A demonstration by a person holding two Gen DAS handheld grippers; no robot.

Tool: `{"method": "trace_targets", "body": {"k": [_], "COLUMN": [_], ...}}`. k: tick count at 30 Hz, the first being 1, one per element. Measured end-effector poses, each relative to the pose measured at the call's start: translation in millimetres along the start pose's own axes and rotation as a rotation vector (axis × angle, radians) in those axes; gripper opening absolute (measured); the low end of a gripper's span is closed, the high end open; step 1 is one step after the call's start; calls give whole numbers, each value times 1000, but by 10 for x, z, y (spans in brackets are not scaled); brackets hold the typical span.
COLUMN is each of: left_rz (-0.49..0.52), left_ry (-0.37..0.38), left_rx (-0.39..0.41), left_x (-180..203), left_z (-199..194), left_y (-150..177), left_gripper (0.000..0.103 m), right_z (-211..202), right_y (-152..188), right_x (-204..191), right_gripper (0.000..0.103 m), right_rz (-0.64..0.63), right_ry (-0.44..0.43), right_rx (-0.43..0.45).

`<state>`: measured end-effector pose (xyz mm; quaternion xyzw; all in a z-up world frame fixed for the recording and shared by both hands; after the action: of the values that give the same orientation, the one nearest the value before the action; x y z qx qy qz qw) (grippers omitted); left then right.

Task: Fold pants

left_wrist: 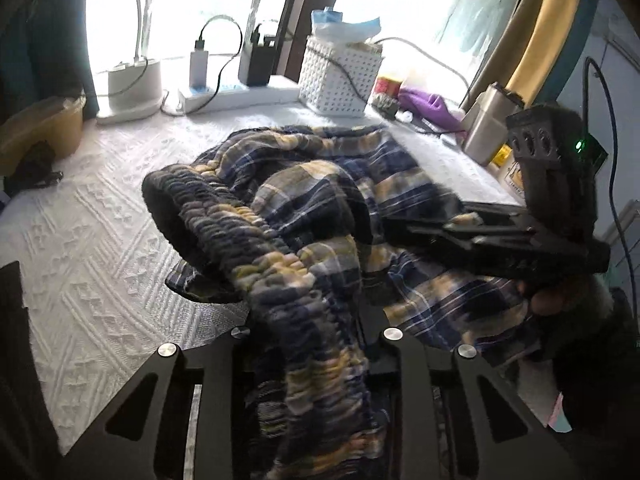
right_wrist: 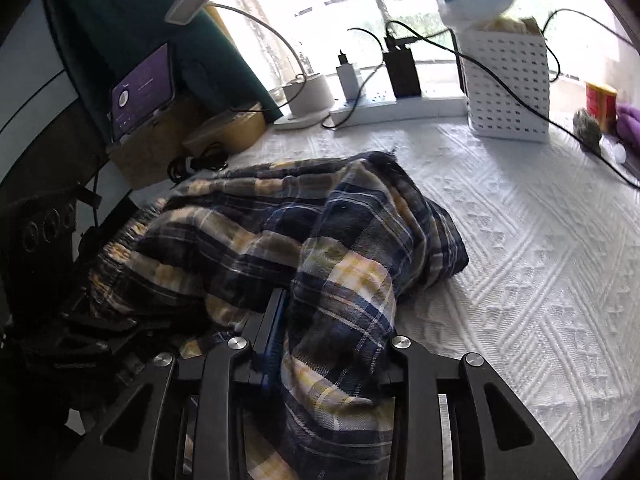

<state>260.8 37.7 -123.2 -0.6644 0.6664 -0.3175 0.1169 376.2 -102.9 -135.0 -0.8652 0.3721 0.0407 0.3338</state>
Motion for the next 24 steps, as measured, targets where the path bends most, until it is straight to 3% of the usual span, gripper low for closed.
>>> {"method": "trace_targets", "body": {"k": [18, 24], "left_rz": [73, 79], "left_ry": [-43, -59], "left_rx": [239, 287], "left_x": [289, 302], "left_z": [-1100, -1349], "left_y": [214, 311], "left_gripper": [25, 25], "right_z": [-1021, -1226], "right_y": [106, 158], "right_x": [-813, -1127], "right_gripper": [29, 28], "right_rz": [-154, -192], "right_ry": [63, 73], "right_rx": [240, 278]}}
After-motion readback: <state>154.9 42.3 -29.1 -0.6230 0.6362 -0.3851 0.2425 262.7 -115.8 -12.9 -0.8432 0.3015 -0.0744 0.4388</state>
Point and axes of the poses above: each gripper's, at about its wrist camera, not at the fingertips, and z roughly the way its jaws point, x to its right, y to its underside, the point moved 1 cm from there along z, roughly the way its jaws point, and after that the axes turned 6 degrees about -x, right-handed, at the moved point
